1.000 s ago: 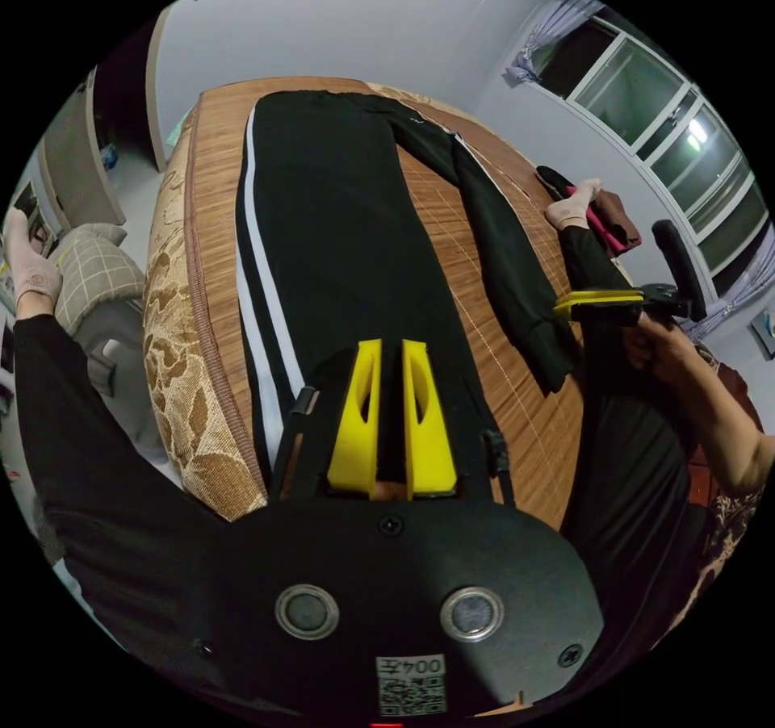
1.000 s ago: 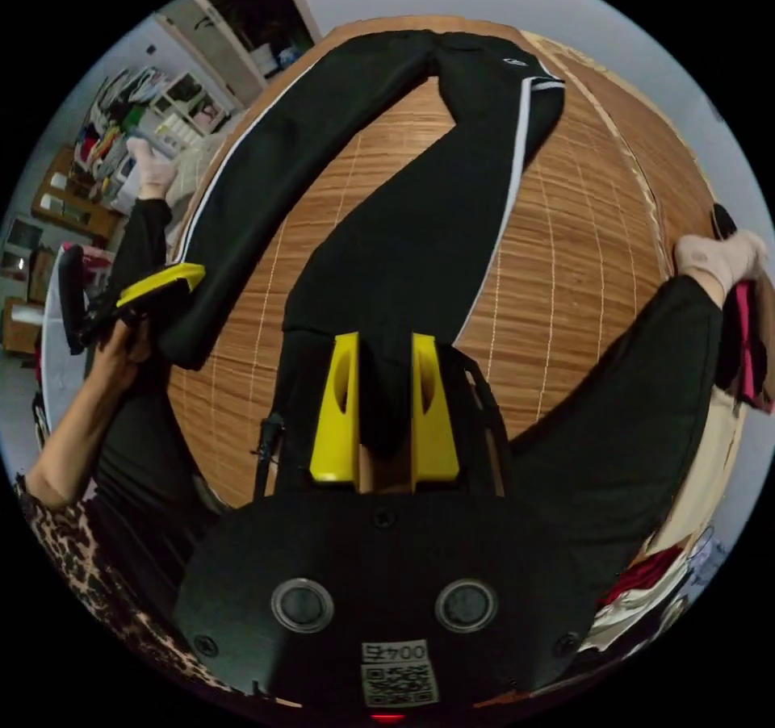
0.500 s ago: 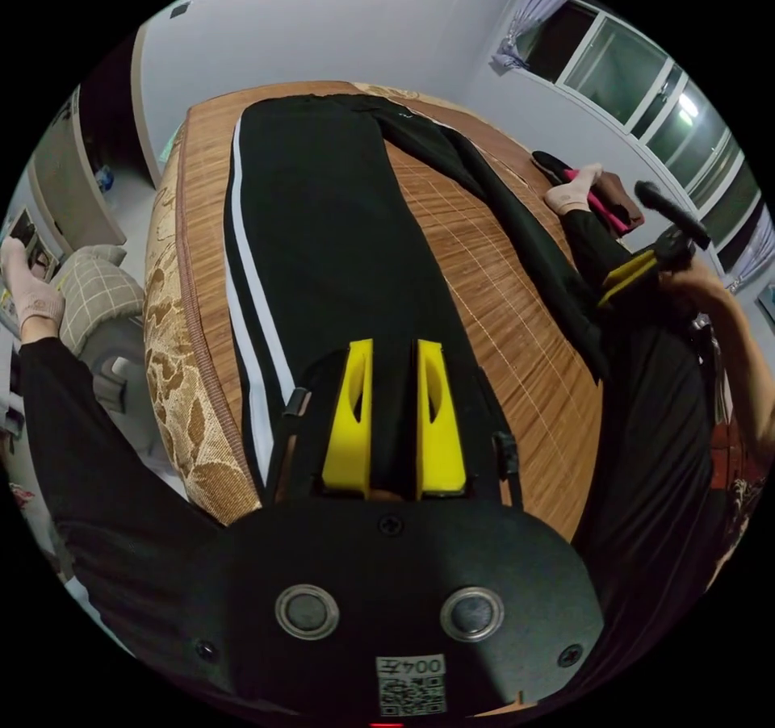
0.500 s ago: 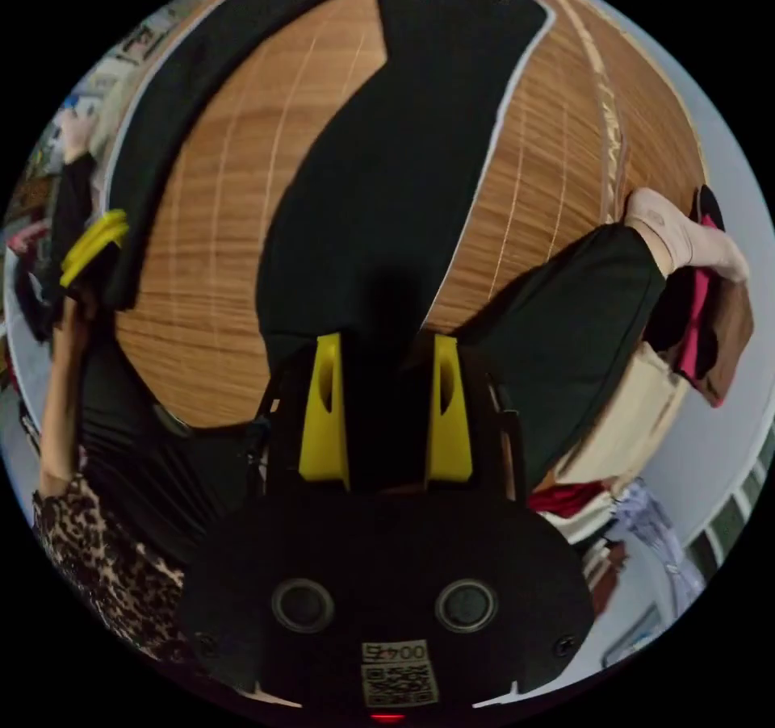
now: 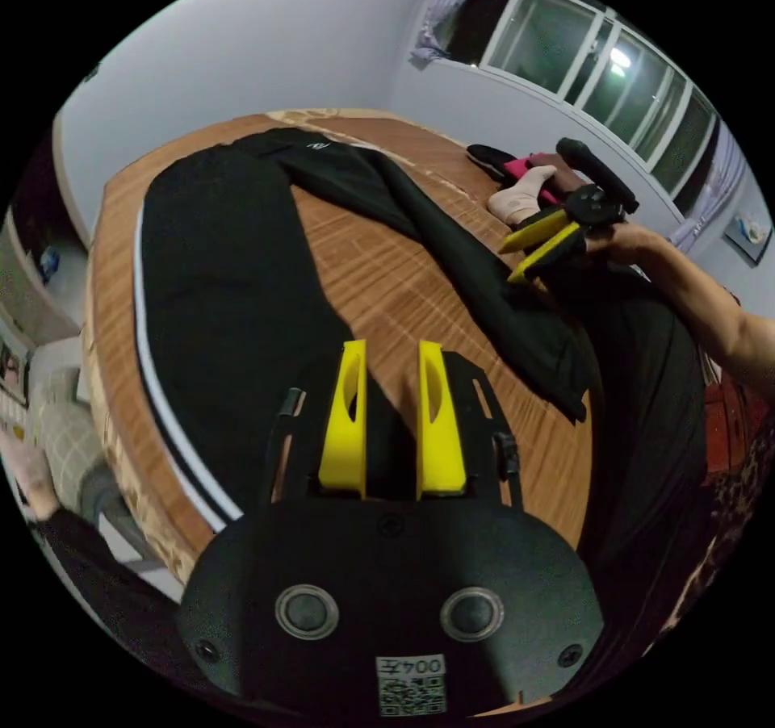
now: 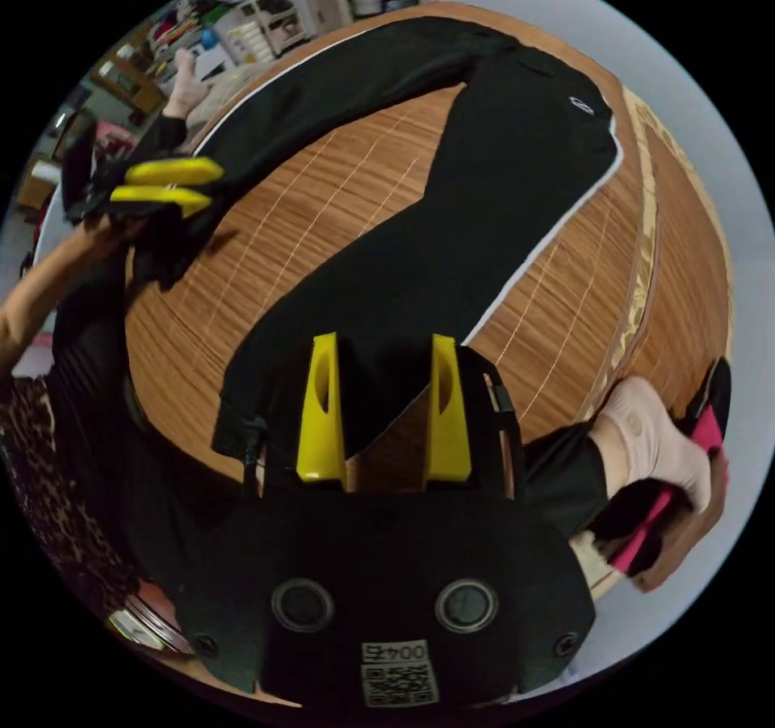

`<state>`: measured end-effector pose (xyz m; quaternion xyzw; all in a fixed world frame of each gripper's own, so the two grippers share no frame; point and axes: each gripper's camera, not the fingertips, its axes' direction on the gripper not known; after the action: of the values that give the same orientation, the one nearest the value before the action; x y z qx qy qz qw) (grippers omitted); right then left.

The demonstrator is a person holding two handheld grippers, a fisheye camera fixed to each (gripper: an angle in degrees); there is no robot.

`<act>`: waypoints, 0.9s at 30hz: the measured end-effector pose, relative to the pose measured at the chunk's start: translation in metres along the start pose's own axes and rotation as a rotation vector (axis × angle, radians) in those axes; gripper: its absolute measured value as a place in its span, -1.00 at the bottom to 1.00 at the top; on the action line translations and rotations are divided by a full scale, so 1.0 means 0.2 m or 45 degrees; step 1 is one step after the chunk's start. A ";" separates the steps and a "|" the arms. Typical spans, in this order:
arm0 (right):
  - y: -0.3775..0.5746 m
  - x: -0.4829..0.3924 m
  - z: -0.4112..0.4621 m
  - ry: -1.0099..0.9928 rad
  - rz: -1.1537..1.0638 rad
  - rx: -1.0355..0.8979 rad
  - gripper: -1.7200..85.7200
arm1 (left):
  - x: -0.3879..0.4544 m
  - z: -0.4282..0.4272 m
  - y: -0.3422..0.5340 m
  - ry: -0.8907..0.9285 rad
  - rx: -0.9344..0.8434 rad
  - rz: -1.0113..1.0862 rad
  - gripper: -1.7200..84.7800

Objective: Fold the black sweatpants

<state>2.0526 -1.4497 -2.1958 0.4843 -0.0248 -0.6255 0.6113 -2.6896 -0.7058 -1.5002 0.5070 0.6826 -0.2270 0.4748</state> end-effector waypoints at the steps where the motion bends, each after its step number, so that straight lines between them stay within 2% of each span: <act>1: 0.00 0.00 0.01 0.004 -0.030 -0.009 -0.61 | 0.01 0.04 -0.08 0.002 0.004 0.025 -0.72; 3: 0.02 0.03 0.02 -0.028 -0.074 -0.008 -0.60 | 0.04 0.18 -0.38 0.043 -0.023 0.090 -0.71; 7: 0.06 0.04 0.07 -0.048 -0.074 -0.021 -0.60 | 0.11 0.37 -0.69 0.122 -0.128 0.124 -0.73; 10: 0.06 0.01 0.06 0.010 -0.111 -0.045 -0.61 | 0.17 0.48 -0.85 0.066 -0.078 0.158 -0.74; 15: 0.08 0.02 0.03 0.033 -0.115 -0.066 -0.65 | 0.26 0.78 -1.12 -0.063 -0.136 0.207 -0.77; 20: 0.10 0.03 0.00 0.028 -0.098 -0.080 -0.65 | 0.29 1.05 -1.23 -0.234 -0.310 0.223 -0.80; 23: 0.12 0.03 -0.03 0.036 -0.099 -0.101 -0.66 | 0.29 1.07 -1.23 -0.228 -0.289 0.241 -0.81; 25: 0.14 0.03 -0.03 0.072 -0.085 -0.157 -0.65 | 0.29 1.07 -1.22 -0.253 -0.293 0.268 -0.81; 27: 0.19 0.05 -0.02 0.152 -0.036 -0.319 -0.65 | 0.25 1.03 -1.20 -0.326 -0.302 0.269 -0.82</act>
<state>2.0859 -1.4650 -2.1804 0.4408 0.0967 -0.6023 0.6585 -2.8227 -0.9377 -1.6772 0.4831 0.5817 -0.1566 0.6354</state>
